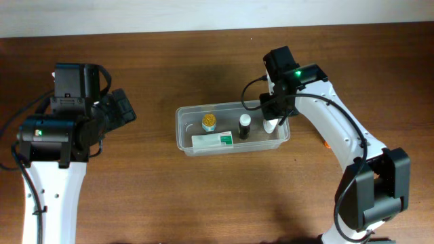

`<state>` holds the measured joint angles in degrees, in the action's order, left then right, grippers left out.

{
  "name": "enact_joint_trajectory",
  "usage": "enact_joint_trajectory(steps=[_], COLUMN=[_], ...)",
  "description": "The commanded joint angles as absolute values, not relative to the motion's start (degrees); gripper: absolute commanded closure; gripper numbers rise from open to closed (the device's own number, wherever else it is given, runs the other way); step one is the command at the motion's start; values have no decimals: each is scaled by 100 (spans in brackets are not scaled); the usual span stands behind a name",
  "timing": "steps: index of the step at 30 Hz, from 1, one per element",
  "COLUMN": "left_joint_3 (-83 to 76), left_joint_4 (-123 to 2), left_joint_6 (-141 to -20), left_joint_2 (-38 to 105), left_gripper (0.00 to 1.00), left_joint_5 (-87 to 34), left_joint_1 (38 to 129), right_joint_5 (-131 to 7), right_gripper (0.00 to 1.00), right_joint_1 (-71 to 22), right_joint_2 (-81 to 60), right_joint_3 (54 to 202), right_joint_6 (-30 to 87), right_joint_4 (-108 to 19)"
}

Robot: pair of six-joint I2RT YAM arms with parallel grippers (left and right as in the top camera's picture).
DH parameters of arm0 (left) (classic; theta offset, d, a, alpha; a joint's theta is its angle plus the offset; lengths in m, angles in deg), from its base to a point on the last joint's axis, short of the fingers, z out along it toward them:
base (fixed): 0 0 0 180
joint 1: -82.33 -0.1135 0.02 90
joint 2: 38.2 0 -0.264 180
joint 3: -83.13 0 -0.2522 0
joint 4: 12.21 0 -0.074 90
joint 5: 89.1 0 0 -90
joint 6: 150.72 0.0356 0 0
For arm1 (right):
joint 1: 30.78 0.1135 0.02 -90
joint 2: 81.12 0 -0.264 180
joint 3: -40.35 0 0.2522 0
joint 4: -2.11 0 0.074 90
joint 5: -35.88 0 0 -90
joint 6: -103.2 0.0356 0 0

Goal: Pack container
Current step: 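Lower the spray bottle into the container and open the right gripper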

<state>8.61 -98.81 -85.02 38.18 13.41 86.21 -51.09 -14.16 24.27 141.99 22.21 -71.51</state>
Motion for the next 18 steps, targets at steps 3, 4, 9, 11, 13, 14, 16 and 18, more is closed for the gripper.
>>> enact_joint_trajectory(steps=[3, 4, 9, 11, 13, 14, 16, 18], left_joint_3=[896, 896, 896, 896, 896, 896, 896, 896], left_joint_4=[-9870, -9870, -9870, -9870, -9870, -9870, -9870, -9870], left_joint_6=[-8530, -8530, -8530, -8530, -8530, -8530, -8530, -8530], left_joint_2=[3781, 3781, 3781, 3781, 3781, 3781, 3781, 3781], left_gripper=[0, 1, 1, 1, 1, 0, 0, 0], left_joint_5=[1425, 1425, 1425, 1425, 1425, 1425, 1425, 1425], left_joint_1=[8590, 8590, 8590, 8590, 8592, 8590, 8590, 8592], right_joint_5=[-5063, -5063, -5085, -5083, -5083, -5080, -5080, -5083], right_gripper=[55, 54, 49, 48, 46, 46, 46, 46], right_joint_1=[-1352, -1352, -1352, -1354, -1352, -1352, -1354, -1354], right_joint_2=[2473, 2466, 2394, 2370, 2370, 2370, 2363, 2355], right_joint_3=[14179, 14186, 14337, 14435, 14555, 14610, 14719, 14866], right_joint_6=[2248, 2250, 2250, 2248, 2248, 2245, 2195, 2160], right_joint_4=[-7227, -7229, -7297, -7363, -7441, -7485, -7586, -7719])
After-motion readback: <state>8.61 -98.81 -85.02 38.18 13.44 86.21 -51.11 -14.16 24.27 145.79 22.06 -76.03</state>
